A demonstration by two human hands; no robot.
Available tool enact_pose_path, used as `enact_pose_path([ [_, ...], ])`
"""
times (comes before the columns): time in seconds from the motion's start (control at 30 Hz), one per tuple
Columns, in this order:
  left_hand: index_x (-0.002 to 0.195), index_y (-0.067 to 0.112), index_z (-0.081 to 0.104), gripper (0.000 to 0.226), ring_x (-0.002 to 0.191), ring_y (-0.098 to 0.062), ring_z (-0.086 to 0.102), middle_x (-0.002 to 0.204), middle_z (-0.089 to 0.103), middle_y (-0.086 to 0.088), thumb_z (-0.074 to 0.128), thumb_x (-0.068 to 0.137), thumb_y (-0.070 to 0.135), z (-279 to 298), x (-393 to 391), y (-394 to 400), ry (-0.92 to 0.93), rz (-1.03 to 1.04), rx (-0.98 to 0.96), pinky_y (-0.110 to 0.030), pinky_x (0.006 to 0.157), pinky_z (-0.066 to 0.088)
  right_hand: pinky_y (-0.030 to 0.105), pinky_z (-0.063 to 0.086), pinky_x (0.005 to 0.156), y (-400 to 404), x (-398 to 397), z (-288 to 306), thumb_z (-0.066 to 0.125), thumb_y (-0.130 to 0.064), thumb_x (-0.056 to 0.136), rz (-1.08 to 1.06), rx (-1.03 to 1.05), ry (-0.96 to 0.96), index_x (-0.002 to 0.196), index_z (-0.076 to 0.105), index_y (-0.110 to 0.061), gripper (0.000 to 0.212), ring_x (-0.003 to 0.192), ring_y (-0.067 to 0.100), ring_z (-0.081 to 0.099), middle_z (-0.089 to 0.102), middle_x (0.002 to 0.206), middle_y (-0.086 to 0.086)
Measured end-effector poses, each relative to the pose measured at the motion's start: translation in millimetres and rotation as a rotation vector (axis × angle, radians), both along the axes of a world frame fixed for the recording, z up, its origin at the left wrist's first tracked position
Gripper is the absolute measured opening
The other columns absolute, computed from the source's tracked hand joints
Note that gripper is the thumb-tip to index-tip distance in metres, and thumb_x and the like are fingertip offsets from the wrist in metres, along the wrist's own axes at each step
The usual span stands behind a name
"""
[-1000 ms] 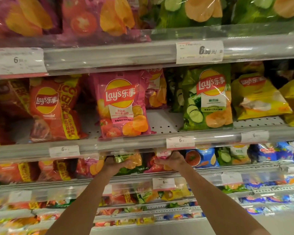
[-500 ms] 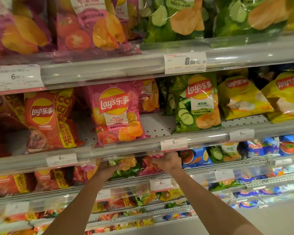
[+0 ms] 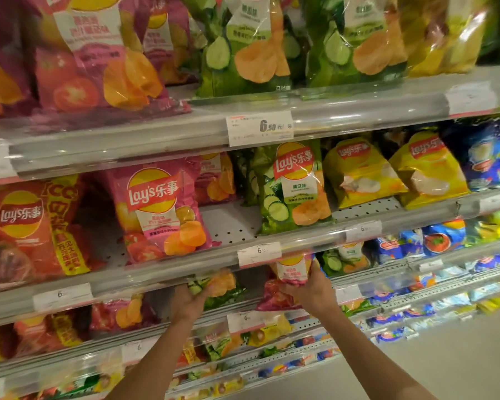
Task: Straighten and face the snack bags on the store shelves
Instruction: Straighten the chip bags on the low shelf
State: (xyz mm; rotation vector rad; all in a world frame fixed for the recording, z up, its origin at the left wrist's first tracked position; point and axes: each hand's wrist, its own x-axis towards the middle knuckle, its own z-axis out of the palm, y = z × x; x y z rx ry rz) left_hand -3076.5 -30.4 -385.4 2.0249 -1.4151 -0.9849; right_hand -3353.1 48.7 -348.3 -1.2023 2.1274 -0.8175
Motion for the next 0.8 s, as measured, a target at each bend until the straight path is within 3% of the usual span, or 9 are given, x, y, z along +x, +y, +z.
enact_pose_path([
  [0.1,0.135,0.008,0.056,0.070,0.125,-0.036,0.056,0.133,0.062,-0.015,0.080,0.079,0.043,-6,-22,1,0.112,-0.090,-0.072,-0.047,0.106,0.044,0.045,0.055,0.094,13,-19,-1,0.091,-0.052,0.066,-0.003,-0.035,-0.063,0.130,0.051,-0.022,0.082,0.108,0.026,0.067,0.070,0.117,-0.002],
  [0.2,0.138,0.008,0.053,0.070,0.131,-0.032,0.051,0.138,0.059,-0.013,0.081,0.080,0.034,-11,-48,5,0.245,-0.141,-0.081,-0.049,0.112,0.039,0.043,0.057,0.093,27,-30,-5,0.095,-0.042,0.064,0.009,-0.080,-0.172,0.130,0.054,-0.022,0.081,0.104,0.019,0.068,0.071,0.113,-0.005],
  [0.47,0.125,0.003,0.057,0.056,0.117,-0.035,0.062,0.124,0.067,-0.016,0.077,0.085,0.034,-17,-83,8,0.169,-0.176,-0.130,-0.041,0.096,0.050,0.040,0.059,0.093,55,-33,-17,0.095,-0.028,0.068,-0.001,-0.113,-0.334,0.128,0.057,-0.023,0.070,0.103,0.014,0.070,0.074,0.111,-0.006],
  [0.6,0.124,-0.001,0.057,0.051,0.116,-0.036,0.062,0.125,0.065,-0.019,0.076,0.087,0.028,-20,-83,3,0.099,-0.193,-0.084,-0.040,0.095,0.049,0.038,0.061,0.090,59,-19,-22,0.095,-0.024,0.067,0.034,-0.114,-0.351,0.122,0.060,-0.024,0.065,0.099,0.010,0.071,0.075,0.106,-0.007],
  [0.8,0.127,0.009,0.059,0.058,0.114,-0.030,0.063,0.121,0.068,-0.012,0.085,0.076,0.011,-16,-63,3,0.177,-0.276,0.017,-0.045,0.100,0.050,0.041,0.060,0.091,52,15,-24,0.095,-0.030,0.065,0.116,-0.102,-0.367,0.122,0.062,-0.023,0.066,0.102,0.012,0.072,0.076,0.107,-0.006],
])
